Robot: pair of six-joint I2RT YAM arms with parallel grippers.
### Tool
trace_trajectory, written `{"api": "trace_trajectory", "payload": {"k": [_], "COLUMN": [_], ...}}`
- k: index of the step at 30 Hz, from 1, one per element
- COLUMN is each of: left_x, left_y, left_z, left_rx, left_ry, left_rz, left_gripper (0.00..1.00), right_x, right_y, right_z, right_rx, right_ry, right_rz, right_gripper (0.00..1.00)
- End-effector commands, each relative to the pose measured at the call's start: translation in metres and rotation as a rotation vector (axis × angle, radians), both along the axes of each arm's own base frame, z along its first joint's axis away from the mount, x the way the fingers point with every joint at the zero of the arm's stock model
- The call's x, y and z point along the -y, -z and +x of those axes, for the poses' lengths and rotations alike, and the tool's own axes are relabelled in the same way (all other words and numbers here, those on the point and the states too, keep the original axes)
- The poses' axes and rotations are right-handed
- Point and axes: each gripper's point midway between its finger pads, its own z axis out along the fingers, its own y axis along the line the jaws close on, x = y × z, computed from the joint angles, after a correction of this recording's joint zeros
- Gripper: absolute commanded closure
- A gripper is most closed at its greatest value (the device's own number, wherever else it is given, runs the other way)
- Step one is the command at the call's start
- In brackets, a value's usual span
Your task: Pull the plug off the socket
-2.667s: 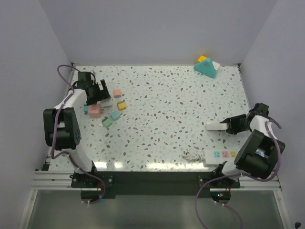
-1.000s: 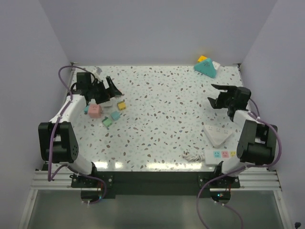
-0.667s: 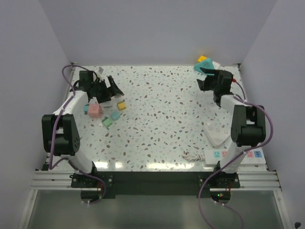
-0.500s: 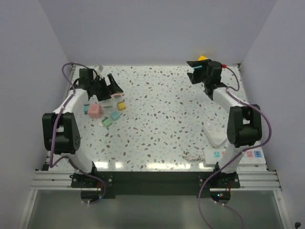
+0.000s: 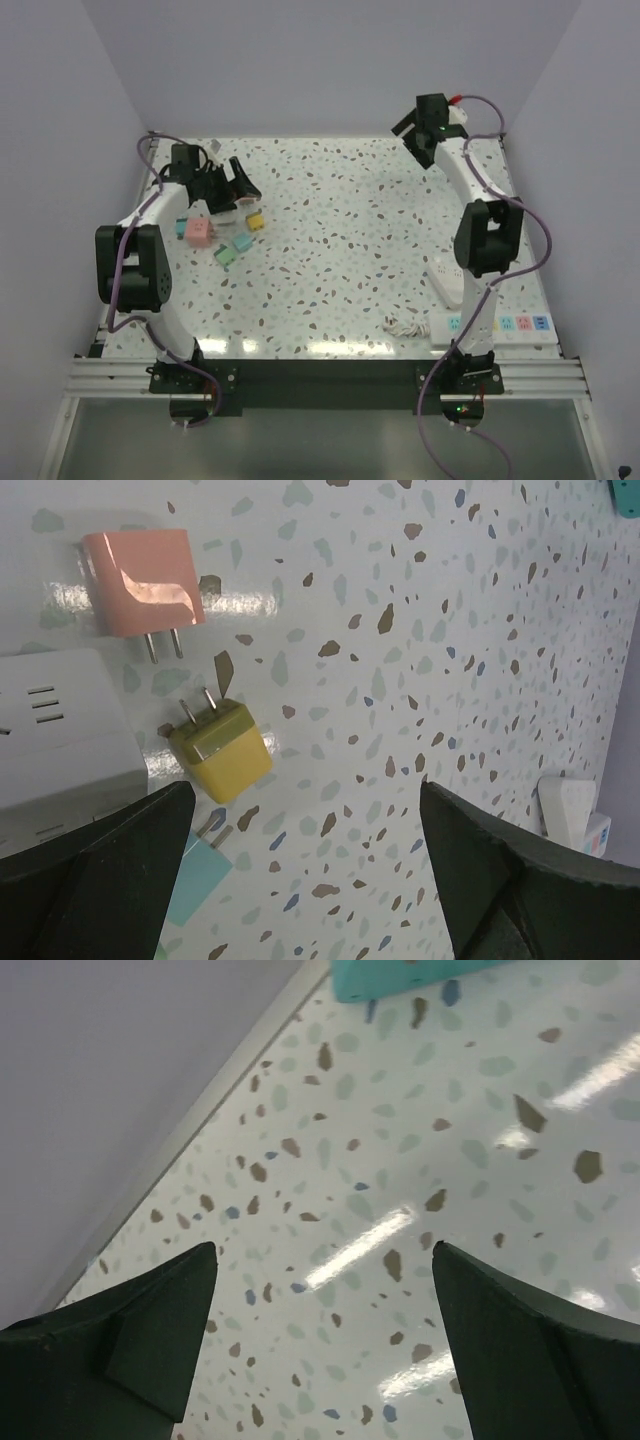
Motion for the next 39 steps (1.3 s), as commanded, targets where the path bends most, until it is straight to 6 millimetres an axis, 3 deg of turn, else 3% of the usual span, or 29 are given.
{"api": "trace_trajectory", "payload": {"k": [1,2,6,8,9,17,18,20,25,30,31,32,34,39], "left_x": [0.006,0.006,0.004,0.003,0.002,-0.001,0.000,-0.001,-0.003,-0.007,-0.007,-0.008,-0.007,-0.007], "left_y": [-0.022,-0.022,-0.021,-0.022,-0.021,-0.020,-0.020,-0.019,-0.015,-0.014,-0.013,-0.011,-0.008,-0.007], "left_z": [0.014,0.014,0.012,0.010,0.009,0.010,0.010,0.013,0.017,0.015,0.014,0.012,0.010,0.009], "left_rx": [0.067,0.067,0.066,0.068,0.065,0.063,0.061,0.060,0.040,0.033,0.030,0.023,0.014,0.014], "left_ry": [0.015,0.015,0.012,0.008,0.007,-0.004,-0.003,-0.007,-0.013,-0.026,-0.028,-0.030,-0.032,-0.038], "left_rz": [-0.026,-0.026,-0.015,-0.005,-0.004,0.010,0.011,0.016,0.029,0.049,0.053,0.052,0.050,0.050], "left_gripper": [0.00,0.00,0.00,0.00,0.00,0.00,0.00,0.00,0.00,0.00,0.00,0.00,0.00,0.00], "right_x": [0.061,0.067,0.095,0.093,0.117,0.153,0.155,0.154,0.138,0.139,0.138,0.139,0.137,0.121], "right_y": [0.000,-0.003,-0.013,-0.008,-0.007,0.024,0.039,0.040,0.078,0.087,0.081,0.090,0.082,0.097], "right_z": [-0.006,-0.002,0.004,0.012,0.014,0.038,0.041,0.053,0.087,0.109,0.115,0.117,0.124,0.125], "right_rx": [0.092,0.144,0.298,0.355,0.382,0.511,0.496,0.486,0.387,0.411,0.423,0.419,0.429,0.341], "right_ry": [0.233,0.326,0.508,0.563,0.614,0.785,0.800,0.782,0.754,0.721,0.703,0.709,0.680,0.626], "right_rz": [0.213,0.331,0.514,0.654,0.682,1.015,1.026,1.087,1.203,1.220,1.235,1.235,1.241,1.257], "right_gripper": [0.08,0.08,0.05,0.05,0.05,0.05,0.04,0.04,0.04,0.05,0.06,0.06,0.08,0.24]}}
